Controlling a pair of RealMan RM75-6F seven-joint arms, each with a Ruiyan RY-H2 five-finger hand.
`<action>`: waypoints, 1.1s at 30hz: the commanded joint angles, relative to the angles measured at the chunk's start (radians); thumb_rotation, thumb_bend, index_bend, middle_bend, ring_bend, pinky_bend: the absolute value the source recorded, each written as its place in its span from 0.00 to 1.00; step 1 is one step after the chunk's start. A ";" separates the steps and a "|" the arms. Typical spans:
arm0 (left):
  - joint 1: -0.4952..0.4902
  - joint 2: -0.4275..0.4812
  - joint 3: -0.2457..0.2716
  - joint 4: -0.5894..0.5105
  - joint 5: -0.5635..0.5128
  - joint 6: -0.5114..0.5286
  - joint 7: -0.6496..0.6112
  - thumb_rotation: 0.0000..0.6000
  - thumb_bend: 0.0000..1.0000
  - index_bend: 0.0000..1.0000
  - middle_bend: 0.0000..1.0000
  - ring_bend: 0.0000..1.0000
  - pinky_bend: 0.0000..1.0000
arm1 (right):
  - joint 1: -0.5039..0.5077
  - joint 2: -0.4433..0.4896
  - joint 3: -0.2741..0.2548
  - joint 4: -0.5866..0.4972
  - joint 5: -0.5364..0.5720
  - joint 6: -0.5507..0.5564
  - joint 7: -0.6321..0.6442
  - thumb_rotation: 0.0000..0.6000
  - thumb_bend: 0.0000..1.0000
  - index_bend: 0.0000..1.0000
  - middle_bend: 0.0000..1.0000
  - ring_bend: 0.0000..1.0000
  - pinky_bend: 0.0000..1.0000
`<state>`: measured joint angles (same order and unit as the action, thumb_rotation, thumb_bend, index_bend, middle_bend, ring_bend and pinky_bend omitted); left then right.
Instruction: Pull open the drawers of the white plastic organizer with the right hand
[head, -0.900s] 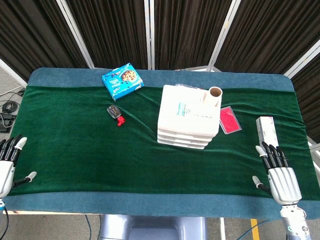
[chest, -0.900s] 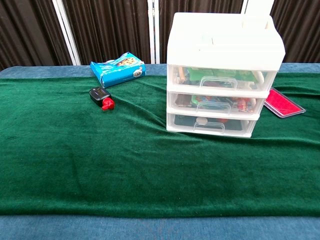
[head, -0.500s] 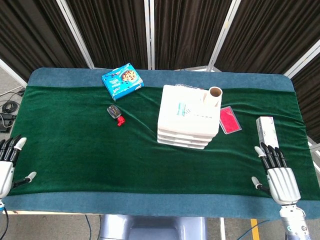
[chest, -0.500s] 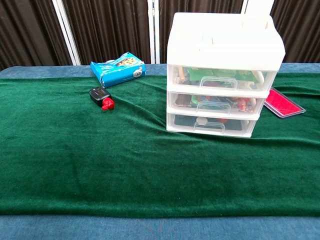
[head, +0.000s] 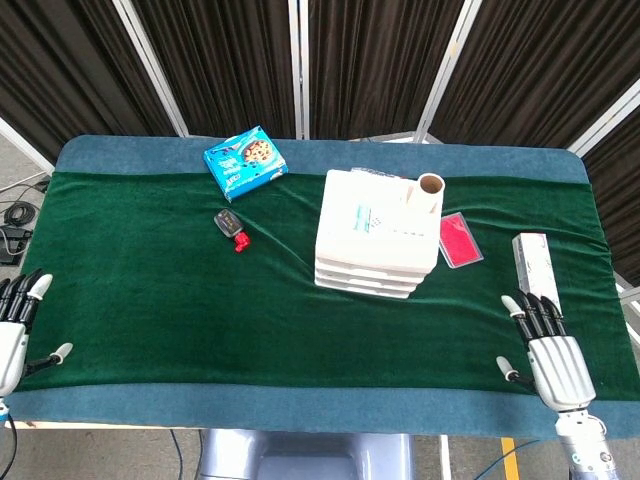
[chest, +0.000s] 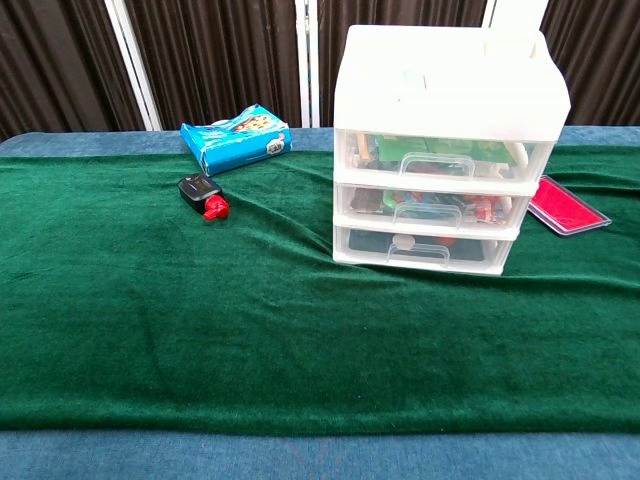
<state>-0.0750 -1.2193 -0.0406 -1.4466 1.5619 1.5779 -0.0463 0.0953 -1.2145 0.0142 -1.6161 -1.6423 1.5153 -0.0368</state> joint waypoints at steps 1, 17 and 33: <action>0.000 0.001 0.000 -0.001 0.000 0.001 0.000 1.00 0.08 0.00 0.00 0.00 0.00 | 0.003 0.000 -0.004 -0.002 -0.010 -0.001 0.006 1.00 0.16 0.01 0.00 0.00 0.00; -0.001 -0.001 -0.005 0.001 -0.007 -0.004 -0.003 1.00 0.08 0.00 0.00 0.00 0.00 | 0.142 -0.071 0.029 -0.137 0.080 -0.238 0.212 1.00 0.39 0.18 0.87 0.88 0.74; 0.002 0.007 -0.008 -0.003 0.001 0.013 -0.027 1.00 0.08 0.00 0.00 0.00 0.00 | 0.259 -0.143 0.105 -0.260 0.285 -0.466 0.545 1.00 0.54 0.15 0.90 0.91 0.77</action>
<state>-0.0731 -1.2124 -0.0485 -1.4490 1.5620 1.5901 -0.0721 0.3421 -1.3432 0.1046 -1.8757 -1.3738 1.0628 0.4899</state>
